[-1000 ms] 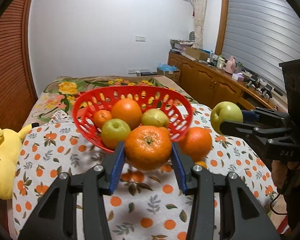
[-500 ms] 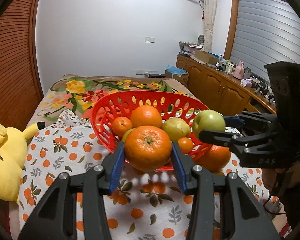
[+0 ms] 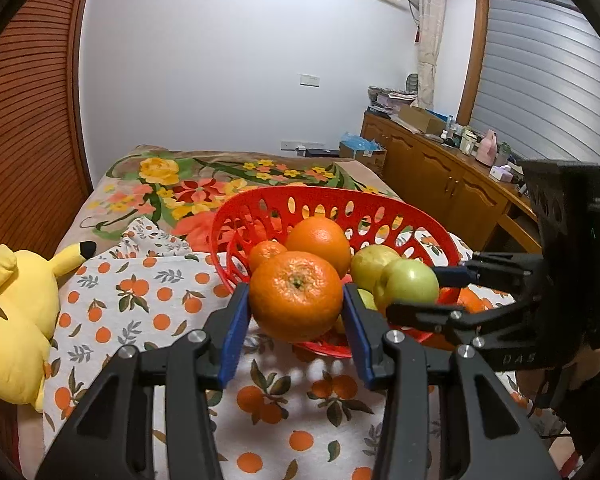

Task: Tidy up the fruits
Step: 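Carry the green apple into the basket and open the right gripper while the left carries the tangerine, then lower the tangerine into the red basket and open the left gripper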

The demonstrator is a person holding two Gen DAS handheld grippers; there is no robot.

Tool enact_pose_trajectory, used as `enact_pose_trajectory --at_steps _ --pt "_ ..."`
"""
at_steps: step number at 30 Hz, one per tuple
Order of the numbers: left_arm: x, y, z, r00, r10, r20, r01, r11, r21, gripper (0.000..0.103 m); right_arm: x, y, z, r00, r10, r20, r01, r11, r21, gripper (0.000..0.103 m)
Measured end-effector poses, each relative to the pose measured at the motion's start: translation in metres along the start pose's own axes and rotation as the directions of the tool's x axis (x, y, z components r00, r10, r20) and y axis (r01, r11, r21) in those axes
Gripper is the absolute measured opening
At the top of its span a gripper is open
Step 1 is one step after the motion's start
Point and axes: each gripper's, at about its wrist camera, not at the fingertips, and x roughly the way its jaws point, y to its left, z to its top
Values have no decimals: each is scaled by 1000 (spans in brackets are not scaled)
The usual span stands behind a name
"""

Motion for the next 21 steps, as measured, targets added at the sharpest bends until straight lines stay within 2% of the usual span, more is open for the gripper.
enact_pose_trajectory --at_steps 7,21 --pt "5 7 4 1000 10 -2 -10 1000 -1 44 3 0 1 1000 3 -7 -3 1000 10 57" --pt "40 7 30 999 30 -29 -30 999 17 44 -23 -12 6 997 -42 70 41 999 18 59"
